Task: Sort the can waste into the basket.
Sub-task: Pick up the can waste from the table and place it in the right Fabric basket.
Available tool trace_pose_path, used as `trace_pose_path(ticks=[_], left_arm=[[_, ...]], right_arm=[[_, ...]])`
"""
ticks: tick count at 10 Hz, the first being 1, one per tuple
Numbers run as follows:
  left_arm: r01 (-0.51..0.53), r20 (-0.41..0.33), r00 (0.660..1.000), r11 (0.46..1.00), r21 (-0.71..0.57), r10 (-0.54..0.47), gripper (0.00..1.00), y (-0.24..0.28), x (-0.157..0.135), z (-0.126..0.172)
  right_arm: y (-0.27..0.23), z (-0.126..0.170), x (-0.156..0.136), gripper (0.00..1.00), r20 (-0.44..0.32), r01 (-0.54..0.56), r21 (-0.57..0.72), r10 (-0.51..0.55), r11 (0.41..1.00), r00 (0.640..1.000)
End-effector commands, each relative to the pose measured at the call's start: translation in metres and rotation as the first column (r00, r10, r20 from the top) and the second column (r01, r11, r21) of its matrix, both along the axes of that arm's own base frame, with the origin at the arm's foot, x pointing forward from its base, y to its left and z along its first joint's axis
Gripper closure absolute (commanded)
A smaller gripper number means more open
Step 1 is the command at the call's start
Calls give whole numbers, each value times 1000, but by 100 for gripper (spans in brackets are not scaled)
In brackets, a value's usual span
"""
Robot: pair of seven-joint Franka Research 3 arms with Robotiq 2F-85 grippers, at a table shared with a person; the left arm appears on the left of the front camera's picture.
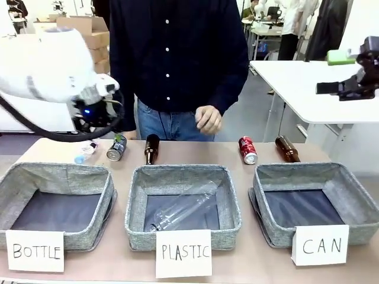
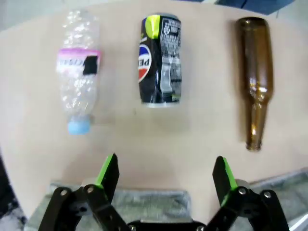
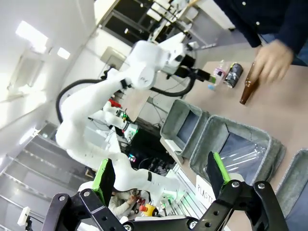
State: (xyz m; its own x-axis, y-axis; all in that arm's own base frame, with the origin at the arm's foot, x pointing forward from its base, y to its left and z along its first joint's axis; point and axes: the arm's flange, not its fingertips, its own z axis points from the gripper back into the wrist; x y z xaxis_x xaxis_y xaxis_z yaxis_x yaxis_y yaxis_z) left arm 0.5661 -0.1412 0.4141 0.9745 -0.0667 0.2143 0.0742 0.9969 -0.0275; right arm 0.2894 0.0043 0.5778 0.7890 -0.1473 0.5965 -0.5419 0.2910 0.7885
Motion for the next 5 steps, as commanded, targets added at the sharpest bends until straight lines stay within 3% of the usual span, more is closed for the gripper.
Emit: trace_pose_path(ticks=[1,5], left_arm=[[6,-70,998,999,31,-3,0,-6,36,-1],[48,-110,993,998,35,-44,0,-1,78,-62]], right_arm=[[2,2,4,0,35,-4,17,4,1000,999],[2,2,4,0,35,-4,17,4,1000,999]])
